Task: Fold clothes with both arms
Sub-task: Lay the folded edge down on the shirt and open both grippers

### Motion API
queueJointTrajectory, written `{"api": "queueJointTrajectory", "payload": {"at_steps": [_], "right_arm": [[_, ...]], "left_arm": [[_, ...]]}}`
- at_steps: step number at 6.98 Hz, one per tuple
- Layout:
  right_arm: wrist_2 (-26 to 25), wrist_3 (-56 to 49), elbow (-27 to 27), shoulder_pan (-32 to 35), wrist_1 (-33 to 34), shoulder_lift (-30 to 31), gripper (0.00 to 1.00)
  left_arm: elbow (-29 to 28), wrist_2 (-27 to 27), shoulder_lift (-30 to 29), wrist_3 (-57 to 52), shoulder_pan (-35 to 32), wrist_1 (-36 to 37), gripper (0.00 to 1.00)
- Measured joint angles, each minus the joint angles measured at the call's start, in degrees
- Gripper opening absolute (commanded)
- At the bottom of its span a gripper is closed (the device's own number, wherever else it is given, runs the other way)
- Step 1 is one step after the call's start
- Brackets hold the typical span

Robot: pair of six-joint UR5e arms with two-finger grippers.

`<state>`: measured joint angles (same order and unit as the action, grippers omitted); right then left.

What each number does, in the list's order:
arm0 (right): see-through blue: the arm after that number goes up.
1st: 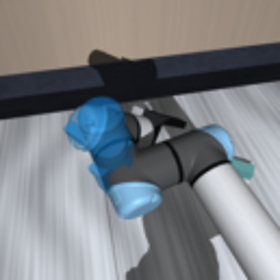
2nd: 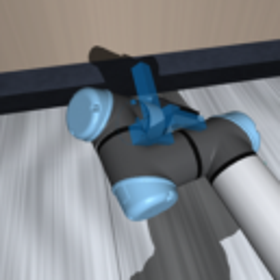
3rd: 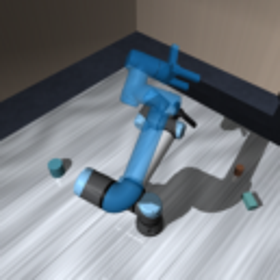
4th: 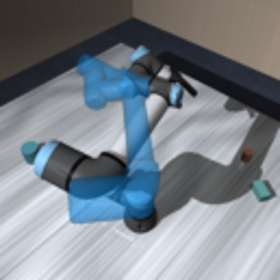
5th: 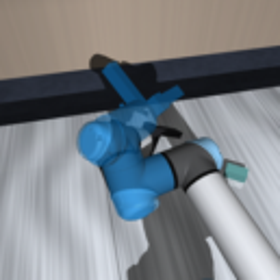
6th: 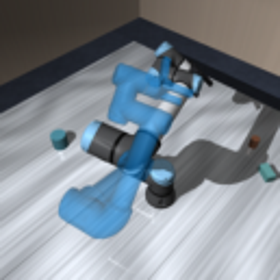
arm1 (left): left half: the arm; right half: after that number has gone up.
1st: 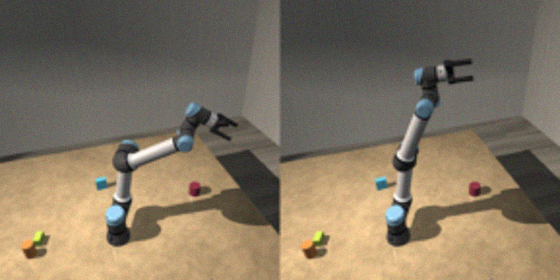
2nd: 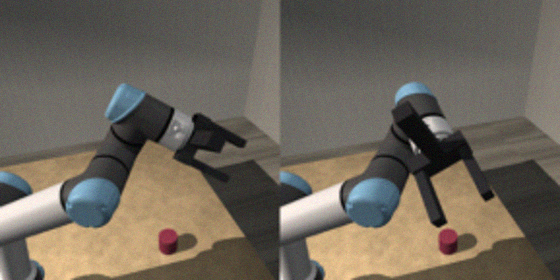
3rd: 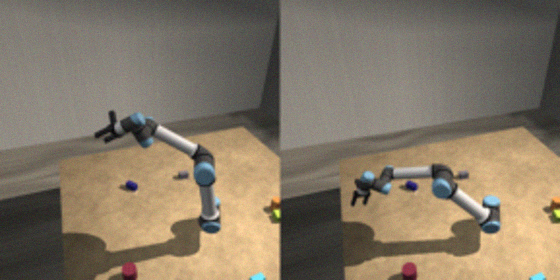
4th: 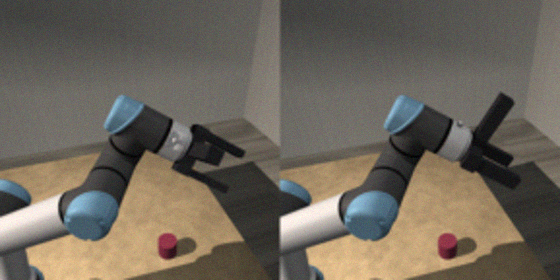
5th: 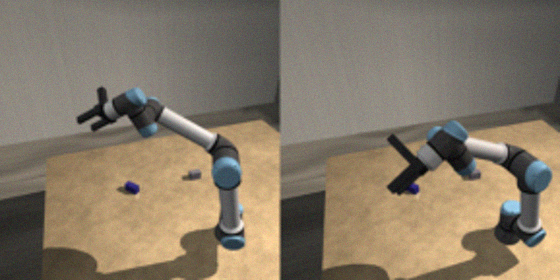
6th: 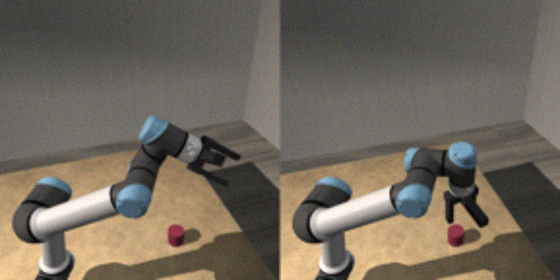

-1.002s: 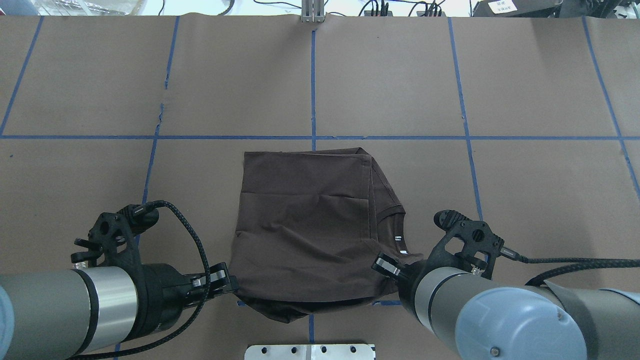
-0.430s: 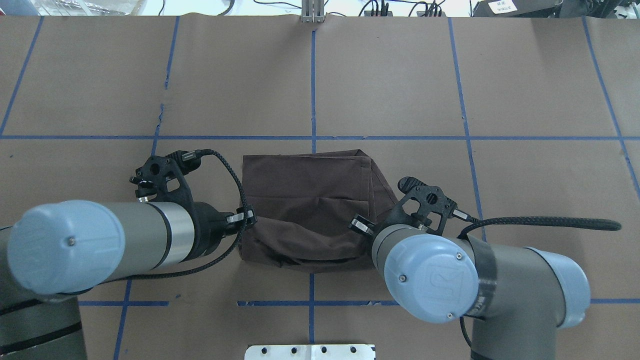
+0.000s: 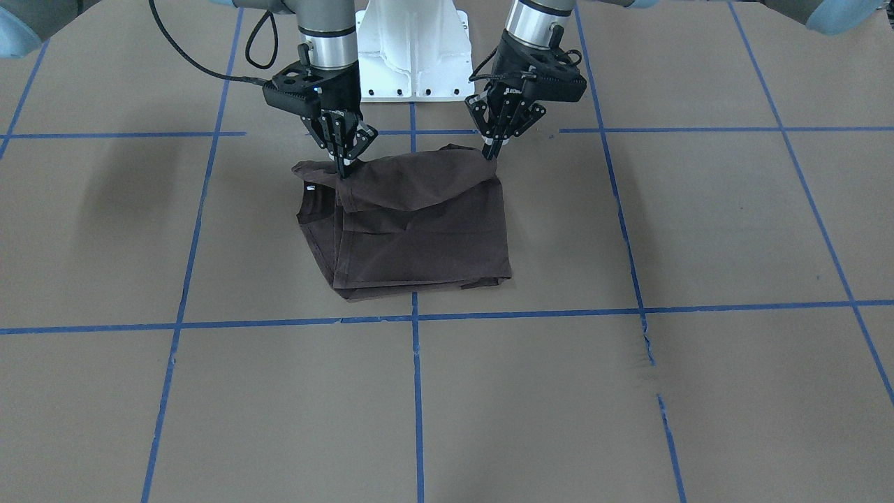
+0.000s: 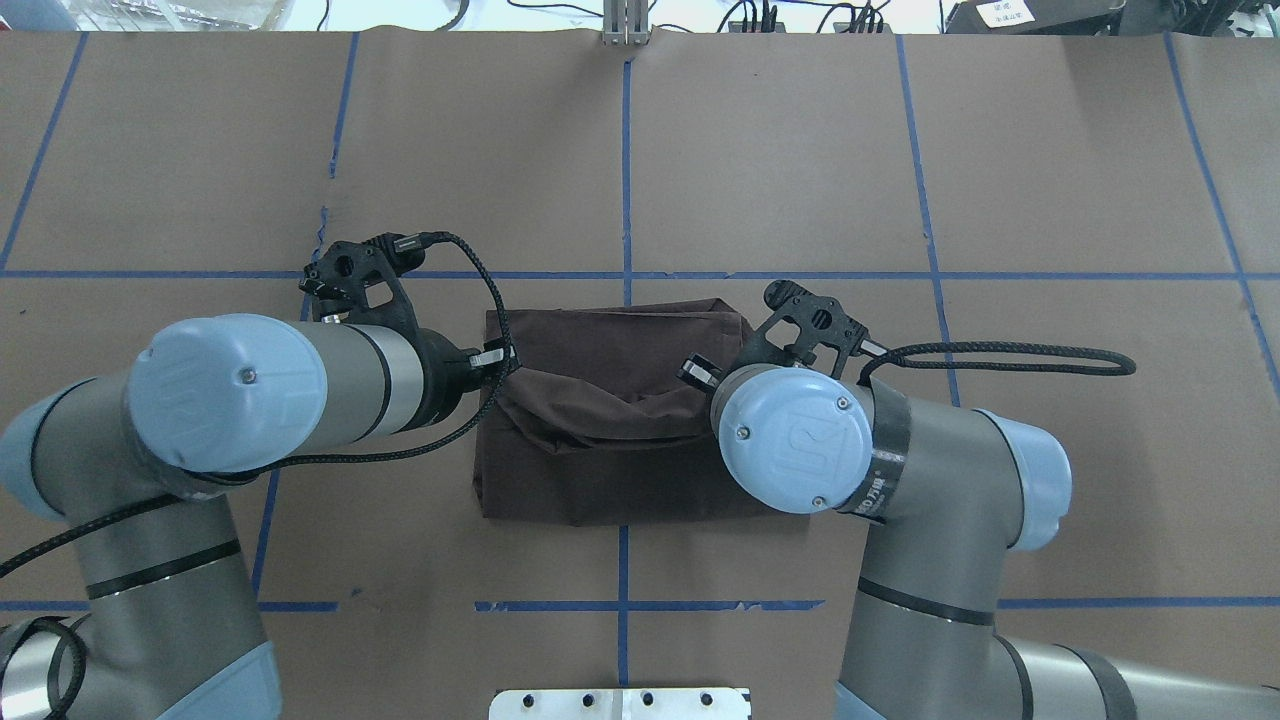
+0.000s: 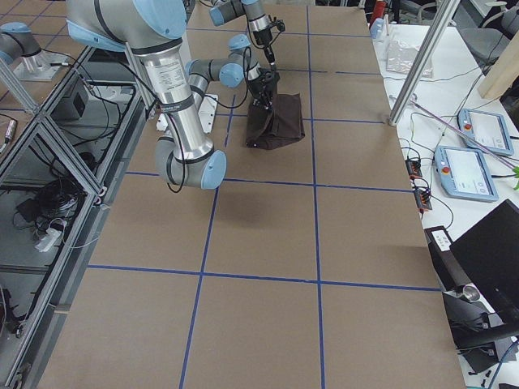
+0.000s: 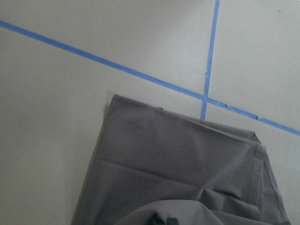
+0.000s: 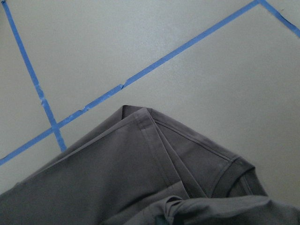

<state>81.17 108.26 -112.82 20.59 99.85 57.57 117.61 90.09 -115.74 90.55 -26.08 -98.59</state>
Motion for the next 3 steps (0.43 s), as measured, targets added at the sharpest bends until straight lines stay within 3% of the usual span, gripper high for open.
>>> {"api": "queueJointTrajectory", "payload": {"at_steps": [3], "right_arm": [[0.7, -1.3, 8.6, 2.4, -4.1, -3.1, 0.0]], "left_arm": [[-11.8, -0.1, -1.8, -3.3, -3.3, -8.9, 0.0]]}}
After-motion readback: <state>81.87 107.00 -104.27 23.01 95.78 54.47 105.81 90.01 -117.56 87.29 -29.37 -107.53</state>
